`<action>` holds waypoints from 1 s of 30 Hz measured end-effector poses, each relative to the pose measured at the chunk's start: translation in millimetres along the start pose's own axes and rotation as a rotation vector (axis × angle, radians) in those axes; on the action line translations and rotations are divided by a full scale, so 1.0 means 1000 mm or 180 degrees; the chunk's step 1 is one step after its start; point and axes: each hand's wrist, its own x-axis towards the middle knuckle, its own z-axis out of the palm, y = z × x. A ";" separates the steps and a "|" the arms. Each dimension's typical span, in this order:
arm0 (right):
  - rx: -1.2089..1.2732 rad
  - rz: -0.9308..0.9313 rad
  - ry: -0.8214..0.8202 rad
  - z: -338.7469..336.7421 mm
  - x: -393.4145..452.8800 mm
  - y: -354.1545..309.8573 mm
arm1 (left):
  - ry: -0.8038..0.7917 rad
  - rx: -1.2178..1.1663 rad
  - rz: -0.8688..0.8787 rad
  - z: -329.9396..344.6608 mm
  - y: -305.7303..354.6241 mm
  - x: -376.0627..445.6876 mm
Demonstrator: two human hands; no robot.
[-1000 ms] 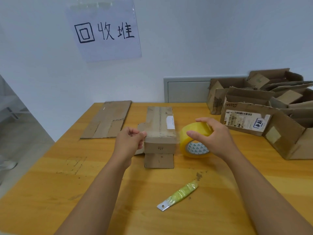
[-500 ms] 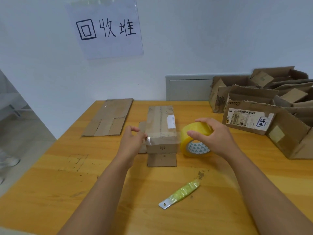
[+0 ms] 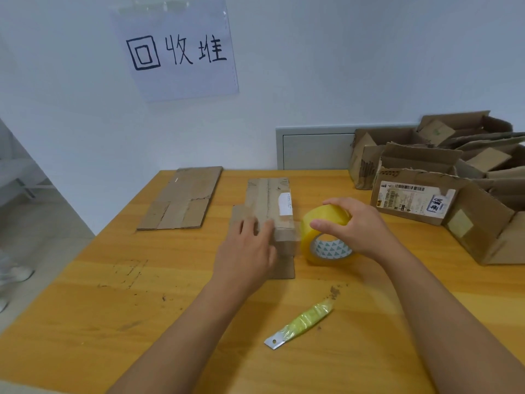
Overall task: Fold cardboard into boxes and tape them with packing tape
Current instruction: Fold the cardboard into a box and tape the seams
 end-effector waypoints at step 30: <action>0.0069 0.0514 0.0800 -0.015 -0.028 0.060 | 0.0652 0.0151 0.0157 0.043 -0.006 0.021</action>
